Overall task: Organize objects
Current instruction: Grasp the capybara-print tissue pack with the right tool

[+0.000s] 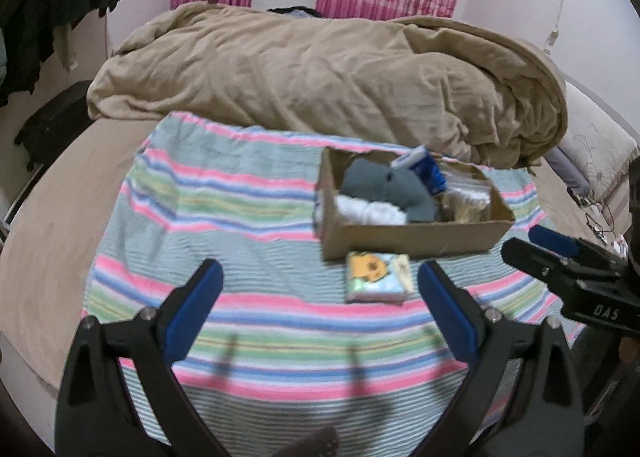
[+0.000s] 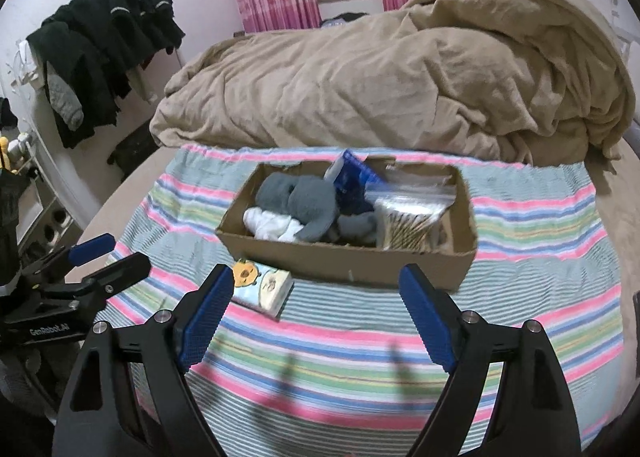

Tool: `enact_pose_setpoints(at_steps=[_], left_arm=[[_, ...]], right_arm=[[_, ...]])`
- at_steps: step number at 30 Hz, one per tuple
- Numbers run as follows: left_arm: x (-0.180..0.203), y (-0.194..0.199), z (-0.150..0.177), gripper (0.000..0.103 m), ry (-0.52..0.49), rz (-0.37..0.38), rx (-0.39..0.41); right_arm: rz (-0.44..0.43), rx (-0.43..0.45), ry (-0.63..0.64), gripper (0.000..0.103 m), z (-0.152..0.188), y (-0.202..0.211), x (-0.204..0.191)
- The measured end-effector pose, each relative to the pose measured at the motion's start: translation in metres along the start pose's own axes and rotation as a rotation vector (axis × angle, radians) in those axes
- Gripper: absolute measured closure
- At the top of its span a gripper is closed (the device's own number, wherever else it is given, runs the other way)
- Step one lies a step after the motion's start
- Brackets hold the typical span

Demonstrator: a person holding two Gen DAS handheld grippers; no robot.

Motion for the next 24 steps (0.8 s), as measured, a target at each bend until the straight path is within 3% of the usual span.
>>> enact_pose_setpoints(at_steps=[9,24], left_arm=[[-0.039,-0.016,0.025,0.004,0.04,-0.016,-0.04],[-0.071,-0.039,0.049,0.004,0.053,-0.047,-0.086]], right_arm=[[-0.012,-0.088,-0.003,0.016,0.031,-0.042,-0.027],[-0.027,-0.165,0.008,0.016,0.051,-0.106,-0.061]])
Point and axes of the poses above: each gripper's, at about its wrist camera, not at the fingertips, and y roughly against the way its jaws point, x to its right, z to its underside, the point moved 7 cm from there along -y, roughly the way its jaws point, and after that the axes turned 4 degrees about x, right-handed, at the moved point
